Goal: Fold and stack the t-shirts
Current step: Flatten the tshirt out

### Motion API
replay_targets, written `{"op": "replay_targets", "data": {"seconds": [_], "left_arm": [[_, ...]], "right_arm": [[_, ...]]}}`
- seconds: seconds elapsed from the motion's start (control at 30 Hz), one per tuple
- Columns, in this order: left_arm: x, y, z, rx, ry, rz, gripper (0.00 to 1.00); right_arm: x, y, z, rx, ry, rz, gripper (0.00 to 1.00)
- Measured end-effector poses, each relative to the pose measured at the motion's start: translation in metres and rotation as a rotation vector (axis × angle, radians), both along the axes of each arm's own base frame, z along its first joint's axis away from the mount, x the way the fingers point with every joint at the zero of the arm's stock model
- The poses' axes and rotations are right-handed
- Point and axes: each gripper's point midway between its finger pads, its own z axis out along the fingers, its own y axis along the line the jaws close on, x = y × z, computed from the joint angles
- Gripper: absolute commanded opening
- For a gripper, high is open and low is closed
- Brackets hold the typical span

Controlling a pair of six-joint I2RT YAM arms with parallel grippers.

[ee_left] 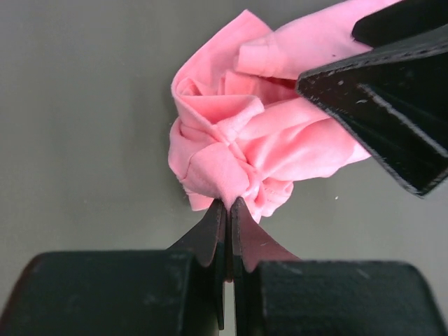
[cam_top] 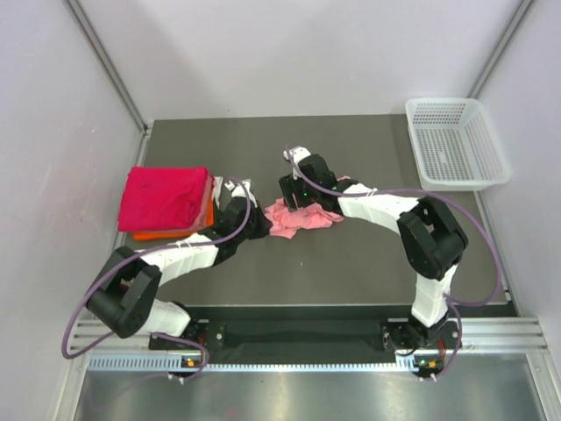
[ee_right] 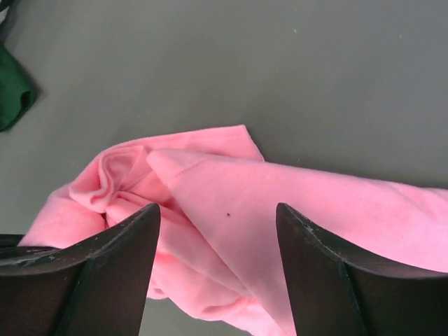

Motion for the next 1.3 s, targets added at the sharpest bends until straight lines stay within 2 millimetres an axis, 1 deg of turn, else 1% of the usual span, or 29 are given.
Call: {"op": "replay_targets", "data": {"seconds": [0.07, 0.17, 0.23, 0.3, 0.37, 0.43, 0.47, 0.53, 0.57, 0.6, 0.67, 0.73, 0.83, 0.9, 0.97, 1.0, 1.03, 1.07, 1.1, 1.13, 1.17, 1.2, 1.23, 1.27, 1.3], "left_arm": [[-0.001, 0.002, -0.002, 0.007, 0.009, 0.007, 0.00], [0.000, 0.004, -0.003, 0.015, 0.011, 0.015, 0.00], [0.000, 0.005, -0.003, 0.018, 0.008, 0.021, 0.00], [0.001, 0.006, -0.003, 0.020, 0.007, 0.029, 0.00], [0.001, 0.007, -0.004, 0.025, 0.009, 0.035, 0.00], [0.001, 0.008, -0.005, 0.029, 0.013, 0.042, 0.00], [0.001, 0.009, -0.006, 0.031, 0.014, 0.045, 0.00], [0.001, 0.010, -0.006, 0.031, 0.015, 0.049, 0.00], [0.001, 0.010, -0.005, 0.031, 0.015, 0.050, 0.00], [0.001, 0.010, -0.005, 0.031, 0.015, 0.050, 0.00], [0.001, 0.011, -0.004, 0.030, 0.013, 0.052, 0.00], [0.002, 0.012, -0.005, 0.036, 0.014, 0.058, 0.00], [0.002, 0.017, -0.006, 0.060, 0.023, 0.077, 0.00], [0.005, 0.020, -0.004, 0.079, 0.024, 0.092, 0.00], [0.010, 0.024, 0.004, 0.103, 0.022, 0.115, 0.00], [0.014, 0.026, 0.009, 0.113, 0.023, 0.127, 0.00], [0.018, 0.029, 0.015, 0.120, 0.020, 0.143, 0.00], [0.024, 0.035, 0.023, 0.125, 0.019, 0.162, 0.00], [0.030, 0.043, 0.032, 0.126, 0.020, 0.188, 0.00], [0.037, 0.057, 0.045, 0.126, 0.027, 0.230, 0.00], [0.045, 0.072, 0.059, 0.117, 0.026, 0.271, 0.00], [0.054, 0.088, 0.076, 0.103, 0.017, 0.314, 0.00], [0.061, 0.105, 0.095, 0.087, -0.001, 0.360, 0.00], [0.067, 0.120, 0.114, 0.077, -0.023, 0.401, 0.00], [0.071, 0.135, 0.135, 0.067, -0.054, 0.442, 0.00]], "right_arm": [[0.001, 0.004, 0.005, -0.021, -0.009, 0.017, 0.66], [0.008, 0.018, 0.015, -0.025, -0.038, 0.043, 0.64], [0.010, 0.024, 0.017, -0.031, -0.049, 0.056, 0.63], [0.012, 0.027, 0.015, -0.044, -0.047, 0.065, 0.63], [0.014, 0.029, 0.008, -0.058, -0.039, 0.072, 0.63], [0.012, 0.027, -0.004, -0.081, -0.018, 0.076, 0.60], [0.011, 0.026, -0.009, -0.090, -0.009, 0.078, 0.58], [0.009, 0.024, -0.017, -0.109, 0.007, 0.082, 0.39], [0.009, 0.024, -0.020, -0.116, 0.010, 0.085, 0.25], [0.009, 0.023, -0.023, -0.123, 0.013, 0.085, 0.00], [0.010, 0.021, -0.028, -0.133, 0.021, 0.072, 0.00], [0.011, 0.017, -0.028, -0.143, 0.018, 0.048, 0.00], [0.017, 0.008, -0.015, -0.130, -0.007, -0.006, 0.00], [0.022, -0.006, 0.008, -0.103, -0.016, -0.059, 0.00], [0.032, -0.028, 0.039, -0.043, -0.026, -0.137, 0.00], [0.039, -0.044, 0.057, -0.010, -0.034, -0.189, 0.00], [0.050, -0.072, 0.079, 0.039, -0.043, -0.265, 0.00], [0.062, -0.105, 0.101, 0.092, -0.065, -0.356, 0.00], [0.071, -0.144, 0.120, 0.143, -0.090, -0.452, 0.00], [0.073, -0.192, 0.138, 0.187, -0.118, -0.568, 0.00], [0.070, -0.232, 0.152, 0.215, -0.148, -0.668, 0.00], [0.063, -0.278, 0.166, 0.245, -0.182, -0.783, 0.00], [0.052, -0.315, 0.179, 0.275, -0.218, -0.881, 0.00], [0.040, -0.336, 0.189, 0.299, -0.241, -0.938, 0.00], [0.028, -0.347, 0.200, 0.330, -0.260, -0.967, 0.00]]}}
